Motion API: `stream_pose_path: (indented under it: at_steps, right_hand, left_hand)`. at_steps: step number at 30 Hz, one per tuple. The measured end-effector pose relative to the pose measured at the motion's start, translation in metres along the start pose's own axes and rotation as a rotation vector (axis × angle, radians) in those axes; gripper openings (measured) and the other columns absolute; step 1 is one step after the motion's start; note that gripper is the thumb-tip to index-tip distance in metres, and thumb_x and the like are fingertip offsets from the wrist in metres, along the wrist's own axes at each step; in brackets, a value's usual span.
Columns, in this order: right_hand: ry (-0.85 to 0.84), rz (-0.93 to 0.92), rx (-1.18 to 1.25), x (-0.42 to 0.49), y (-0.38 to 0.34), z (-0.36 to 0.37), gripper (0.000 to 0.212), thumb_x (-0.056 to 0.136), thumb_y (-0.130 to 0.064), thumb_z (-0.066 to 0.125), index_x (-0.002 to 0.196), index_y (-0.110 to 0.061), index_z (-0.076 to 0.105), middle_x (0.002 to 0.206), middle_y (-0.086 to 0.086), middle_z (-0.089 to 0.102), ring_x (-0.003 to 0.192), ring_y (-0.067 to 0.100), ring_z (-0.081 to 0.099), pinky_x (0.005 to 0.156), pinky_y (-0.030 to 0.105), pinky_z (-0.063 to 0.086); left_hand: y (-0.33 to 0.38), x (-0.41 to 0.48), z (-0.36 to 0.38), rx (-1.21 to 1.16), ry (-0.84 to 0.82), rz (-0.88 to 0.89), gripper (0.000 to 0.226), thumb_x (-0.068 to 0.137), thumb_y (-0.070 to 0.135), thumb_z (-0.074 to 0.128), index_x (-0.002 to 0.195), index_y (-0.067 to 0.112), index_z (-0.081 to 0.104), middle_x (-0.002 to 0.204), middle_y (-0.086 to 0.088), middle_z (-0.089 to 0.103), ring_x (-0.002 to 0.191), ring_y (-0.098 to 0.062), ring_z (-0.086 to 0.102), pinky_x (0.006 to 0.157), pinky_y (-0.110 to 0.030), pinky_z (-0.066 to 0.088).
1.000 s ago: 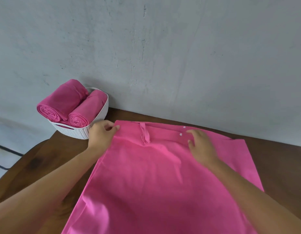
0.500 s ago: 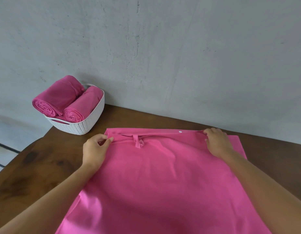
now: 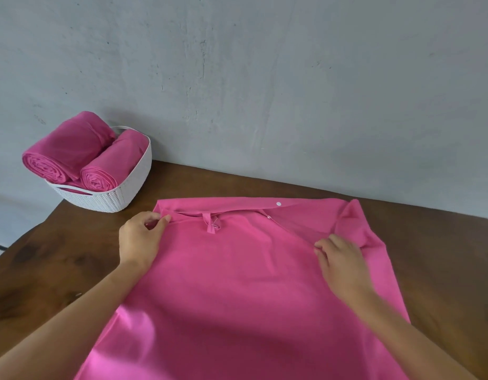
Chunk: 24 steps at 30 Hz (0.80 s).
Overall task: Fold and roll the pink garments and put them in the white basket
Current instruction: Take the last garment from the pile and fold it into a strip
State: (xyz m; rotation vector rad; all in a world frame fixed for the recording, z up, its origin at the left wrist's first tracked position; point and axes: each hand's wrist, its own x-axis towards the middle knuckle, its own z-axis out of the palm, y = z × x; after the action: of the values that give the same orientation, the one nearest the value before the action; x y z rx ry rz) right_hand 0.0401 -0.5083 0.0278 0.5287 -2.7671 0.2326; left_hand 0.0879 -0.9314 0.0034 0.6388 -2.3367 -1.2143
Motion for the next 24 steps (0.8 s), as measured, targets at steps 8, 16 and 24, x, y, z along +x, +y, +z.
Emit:
stream_pose_path:
  at_steps: [8,16,24]
  right_hand:
    - [-0.091,0.049,0.102,-0.013,-0.010,-0.001,0.010,0.097,-0.022,0.063,0.091,-0.021,0.070,0.087,-0.008,0.067,0.085,0.019,0.059,0.078,0.038,0.048]
    - [-0.090,0.278,0.166,0.065,0.038,-0.004,0.010,0.096,-0.016,0.062,0.098,-0.013,0.071,0.095,0.002,0.070,0.091,0.022,0.064,0.085,0.042,0.053]
    - [-0.316,0.573,0.032,0.100,0.081,0.037,0.057,0.091,-0.049,0.066,0.114,0.003,0.061,0.112,0.020,0.063,0.106,0.038,0.061,0.094,0.045,0.052]
  left_hand:
    - [0.006,0.001,-0.006,-0.061,-0.045,-0.023,0.018,0.091,0.029,0.075,0.078,0.016,0.073,0.082,0.005,0.071,0.084,-0.013,0.065,0.075,-0.025,0.043]
    - [0.018,-0.001,-0.013,-0.126,-0.012,-0.001,0.014,0.083,0.023,0.083,0.073,0.023,0.074,0.080,0.014,0.071,0.072,-0.008,0.062,0.072,-0.028,0.048]
    - [0.030,0.000,-0.020,-0.120,0.021,0.007,0.015,0.085,0.024,0.081,0.076,0.018,0.072,0.079,0.014,0.071,0.075,-0.011,0.066,0.071,-0.016,0.047]
